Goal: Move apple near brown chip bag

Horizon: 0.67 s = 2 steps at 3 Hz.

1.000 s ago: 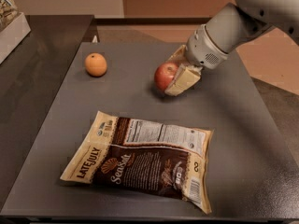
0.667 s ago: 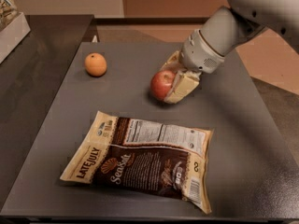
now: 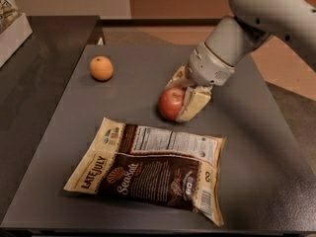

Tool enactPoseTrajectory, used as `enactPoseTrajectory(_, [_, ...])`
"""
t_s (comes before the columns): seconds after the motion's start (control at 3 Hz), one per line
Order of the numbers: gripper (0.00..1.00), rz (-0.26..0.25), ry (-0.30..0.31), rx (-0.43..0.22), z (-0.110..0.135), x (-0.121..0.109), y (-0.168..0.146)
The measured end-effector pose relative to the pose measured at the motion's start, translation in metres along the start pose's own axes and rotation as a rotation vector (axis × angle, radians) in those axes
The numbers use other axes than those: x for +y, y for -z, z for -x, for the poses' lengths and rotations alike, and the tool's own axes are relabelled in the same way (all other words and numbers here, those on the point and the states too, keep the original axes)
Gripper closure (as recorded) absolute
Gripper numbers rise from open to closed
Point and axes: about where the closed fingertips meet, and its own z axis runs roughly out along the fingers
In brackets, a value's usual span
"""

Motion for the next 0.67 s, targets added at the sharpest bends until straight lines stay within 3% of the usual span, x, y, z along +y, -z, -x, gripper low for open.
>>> enactPoseTrajectory(0.67, [0.36,0.071,0.052,0.007,-0.0018,0.0142,-0.0084])
